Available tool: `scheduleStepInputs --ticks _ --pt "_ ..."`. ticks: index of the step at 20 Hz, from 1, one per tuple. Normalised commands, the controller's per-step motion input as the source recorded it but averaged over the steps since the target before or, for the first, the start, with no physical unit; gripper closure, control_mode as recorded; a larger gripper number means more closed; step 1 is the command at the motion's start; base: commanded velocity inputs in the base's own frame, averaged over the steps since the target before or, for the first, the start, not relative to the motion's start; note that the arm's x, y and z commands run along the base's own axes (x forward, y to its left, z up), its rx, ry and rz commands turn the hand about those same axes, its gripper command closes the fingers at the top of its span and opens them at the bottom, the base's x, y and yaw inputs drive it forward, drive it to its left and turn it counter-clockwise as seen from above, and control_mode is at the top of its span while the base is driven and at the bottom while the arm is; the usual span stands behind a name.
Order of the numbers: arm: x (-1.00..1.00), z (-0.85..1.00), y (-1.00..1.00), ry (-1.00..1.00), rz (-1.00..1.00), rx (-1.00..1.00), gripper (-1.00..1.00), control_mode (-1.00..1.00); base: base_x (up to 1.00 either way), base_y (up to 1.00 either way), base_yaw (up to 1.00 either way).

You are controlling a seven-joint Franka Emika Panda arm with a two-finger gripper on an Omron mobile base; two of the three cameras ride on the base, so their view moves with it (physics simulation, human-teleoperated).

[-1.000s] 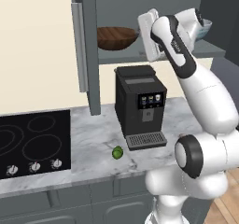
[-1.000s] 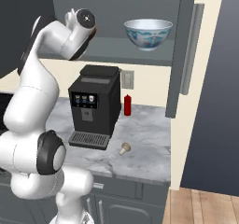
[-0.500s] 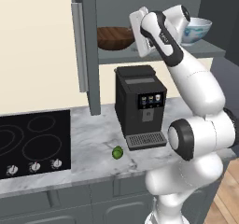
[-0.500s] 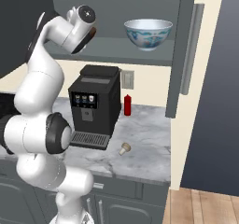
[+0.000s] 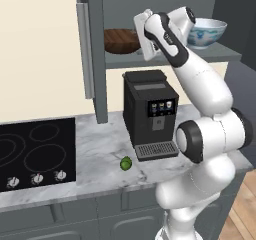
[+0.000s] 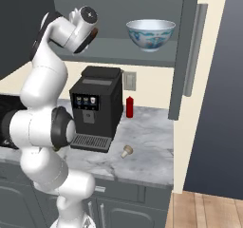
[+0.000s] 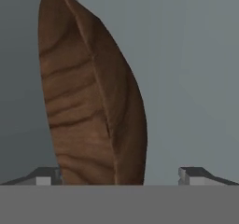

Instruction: Pick both bowls and place them on the counter. Then place the avocado in one bowl and place the mushroom in the other bowl.

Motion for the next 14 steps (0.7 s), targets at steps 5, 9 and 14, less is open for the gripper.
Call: scheduleStepInputs --ticks 5,9,14 --pt "0.26 -0.04 0.07 0.0 0.0 0.0 -1.0 -1.0 0.0 0.0 0.0" --pt "-0.03 -0.04 0.01 0.01 0.0 0.0 1.0 -1.0 0.0 0.0 0.0" --pt "-0.32 -0.06 0.0 0.0 0.0 0.0 1.0 -1.0 0.0 0.0 0.0"
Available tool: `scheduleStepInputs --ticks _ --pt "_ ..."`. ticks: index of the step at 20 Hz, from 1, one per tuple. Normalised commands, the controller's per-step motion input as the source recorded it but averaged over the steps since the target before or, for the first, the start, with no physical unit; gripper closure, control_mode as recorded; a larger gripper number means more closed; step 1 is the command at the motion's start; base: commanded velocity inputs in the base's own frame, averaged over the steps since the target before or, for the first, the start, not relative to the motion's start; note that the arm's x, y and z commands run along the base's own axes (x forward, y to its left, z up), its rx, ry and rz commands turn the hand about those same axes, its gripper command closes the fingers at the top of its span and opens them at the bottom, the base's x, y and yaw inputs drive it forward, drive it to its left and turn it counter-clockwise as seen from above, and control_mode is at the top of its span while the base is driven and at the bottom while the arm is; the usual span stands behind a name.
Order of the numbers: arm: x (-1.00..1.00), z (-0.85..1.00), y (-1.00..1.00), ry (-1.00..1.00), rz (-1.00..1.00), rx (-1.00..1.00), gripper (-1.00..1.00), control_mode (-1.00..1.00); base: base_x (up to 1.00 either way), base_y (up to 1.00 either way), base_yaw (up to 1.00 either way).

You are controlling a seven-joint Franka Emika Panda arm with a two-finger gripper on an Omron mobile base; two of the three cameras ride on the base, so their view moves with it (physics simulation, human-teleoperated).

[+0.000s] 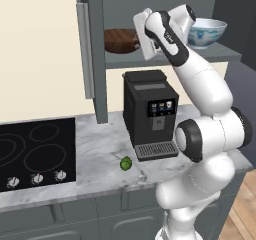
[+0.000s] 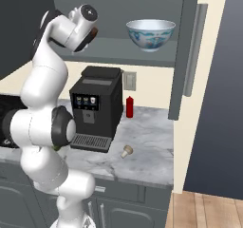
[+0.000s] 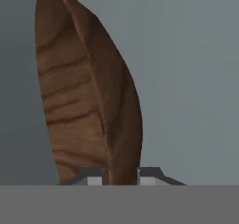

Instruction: Pick both bowls and place them on the counter. Then place the avocado in one bowl and place the mushroom in the other bowl.

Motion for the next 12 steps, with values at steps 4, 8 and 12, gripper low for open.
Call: scheduleStepInputs --ticks 4,8,12 --pt "-0.62 0.0 -0.01 0.0 0.0 0.02 1.0 -1.0 0.0 0.0 0.0" --pt "-0.65 0.0 -0.07 0.0 0.0 0.02 1.0 -1.0 0.0 0.0 0.0" --pt "-0.66 0.01 -0.06 0.0 0.0 0.0 1.0 -1.0 0.0 0.0 0.0"
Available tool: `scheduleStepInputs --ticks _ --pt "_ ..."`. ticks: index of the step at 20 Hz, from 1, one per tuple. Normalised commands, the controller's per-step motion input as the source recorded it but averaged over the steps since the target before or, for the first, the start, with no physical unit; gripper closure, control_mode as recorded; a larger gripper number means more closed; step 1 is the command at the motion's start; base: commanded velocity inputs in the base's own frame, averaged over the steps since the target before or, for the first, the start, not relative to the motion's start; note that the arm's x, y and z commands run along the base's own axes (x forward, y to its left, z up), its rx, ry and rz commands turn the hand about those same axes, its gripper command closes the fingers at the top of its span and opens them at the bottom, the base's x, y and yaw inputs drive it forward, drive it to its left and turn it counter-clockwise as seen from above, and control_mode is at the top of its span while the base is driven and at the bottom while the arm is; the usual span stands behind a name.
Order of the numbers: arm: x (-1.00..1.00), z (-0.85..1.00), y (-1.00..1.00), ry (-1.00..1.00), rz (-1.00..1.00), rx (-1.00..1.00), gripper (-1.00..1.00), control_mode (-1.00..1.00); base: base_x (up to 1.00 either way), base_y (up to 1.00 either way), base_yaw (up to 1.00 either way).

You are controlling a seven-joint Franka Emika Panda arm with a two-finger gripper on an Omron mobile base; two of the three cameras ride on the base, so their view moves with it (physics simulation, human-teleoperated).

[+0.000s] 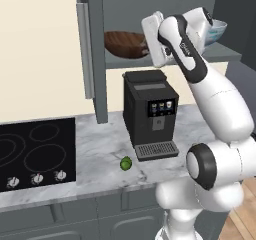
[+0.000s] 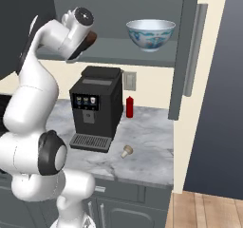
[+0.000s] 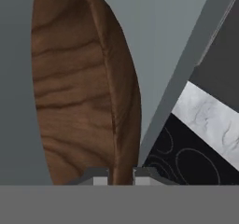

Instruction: Pick both bowls and place them on the counter. Then place the avocado in one bowl and place the mushroom in the other bowl.

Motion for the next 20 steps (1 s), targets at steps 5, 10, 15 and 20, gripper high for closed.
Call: scheduleStepInputs --ticks 5,10,15,20 --pt "-0.69 0.03 -0.12 0.0 0.0 0.0 1.0 -1.0 0.0 0.0 0.0" --pt "-0.72 0.0 -0.16 0.0 0.0 0.0 1.0 -1.0 0.0 0.0 0.0" --pt "-0.7 0.0 -0.13 0.0 0.0 0.0 1.0 -1.0 0.0 0.0 0.0" --pt "-0.69 -0.02 -0.14 0.0 0.0 0.0 1.0 -1.0 0.0 0.0 0.0"
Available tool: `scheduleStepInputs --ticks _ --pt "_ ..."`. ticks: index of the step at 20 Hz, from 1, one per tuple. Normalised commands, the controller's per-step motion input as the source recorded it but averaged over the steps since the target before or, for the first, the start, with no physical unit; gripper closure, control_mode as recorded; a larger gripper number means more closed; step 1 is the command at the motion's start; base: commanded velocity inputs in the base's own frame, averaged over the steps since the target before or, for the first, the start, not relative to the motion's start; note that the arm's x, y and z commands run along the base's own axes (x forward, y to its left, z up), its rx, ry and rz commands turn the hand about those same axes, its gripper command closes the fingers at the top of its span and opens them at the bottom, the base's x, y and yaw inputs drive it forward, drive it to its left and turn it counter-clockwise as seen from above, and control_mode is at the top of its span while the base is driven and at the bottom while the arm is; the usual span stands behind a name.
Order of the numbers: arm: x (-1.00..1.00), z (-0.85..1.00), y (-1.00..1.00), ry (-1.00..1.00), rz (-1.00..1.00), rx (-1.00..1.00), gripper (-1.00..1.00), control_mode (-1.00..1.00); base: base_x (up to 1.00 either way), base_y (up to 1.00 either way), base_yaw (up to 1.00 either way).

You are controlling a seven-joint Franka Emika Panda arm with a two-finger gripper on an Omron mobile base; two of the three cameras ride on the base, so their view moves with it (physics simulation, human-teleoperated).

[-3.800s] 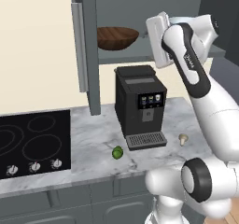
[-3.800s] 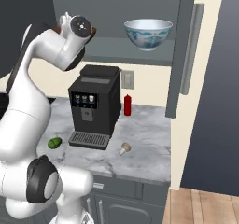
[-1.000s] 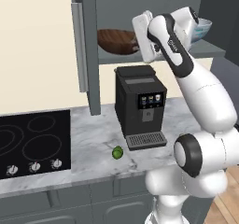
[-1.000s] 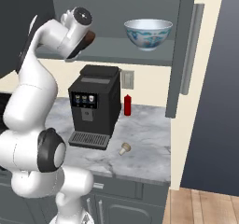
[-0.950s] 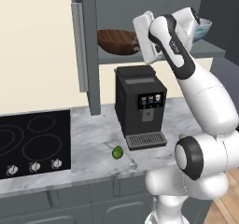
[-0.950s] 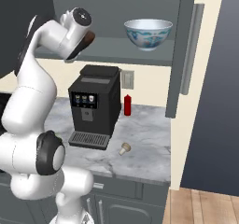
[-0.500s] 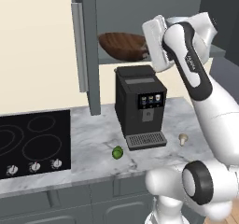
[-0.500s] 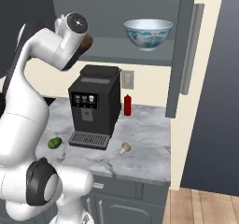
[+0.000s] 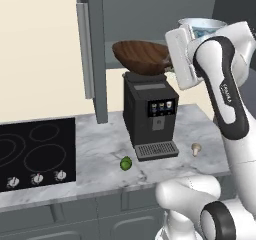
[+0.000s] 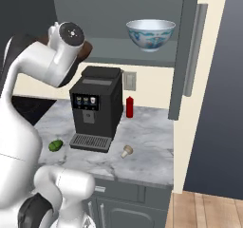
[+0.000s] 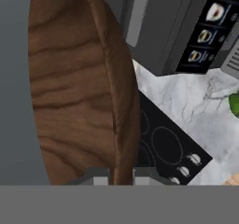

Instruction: Pick both bowls and place them on the counter. Then place the avocado in one bowl and place the mushroom in the other bowl.

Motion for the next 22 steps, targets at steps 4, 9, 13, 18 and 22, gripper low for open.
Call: scheduleStepInputs --ticks 4,9,13,18,22 --pt "-0.71 -0.06 -0.14 0.0 0.0 0.0 1.0 -1.0 0.0 0.0 0.0" --pt "-0.68 -0.09 -0.11 0.0 0.0 0.0 1.0 -1.0 0.0 0.0 0.0" --pt "-0.68 -0.1 -0.11 0.0 0.02 0.0 1.0 -1.0 0.0 0.0 0.0" --pt "-0.66 -0.11 -0.08 0.0 0.03 0.0 1.0 -1.0 0.0 0.0 0.0" --pt "-0.52 -0.21 0.0 0.06 0.01 -0.01 1.0 -1.0 0.0 0.0 0.0"
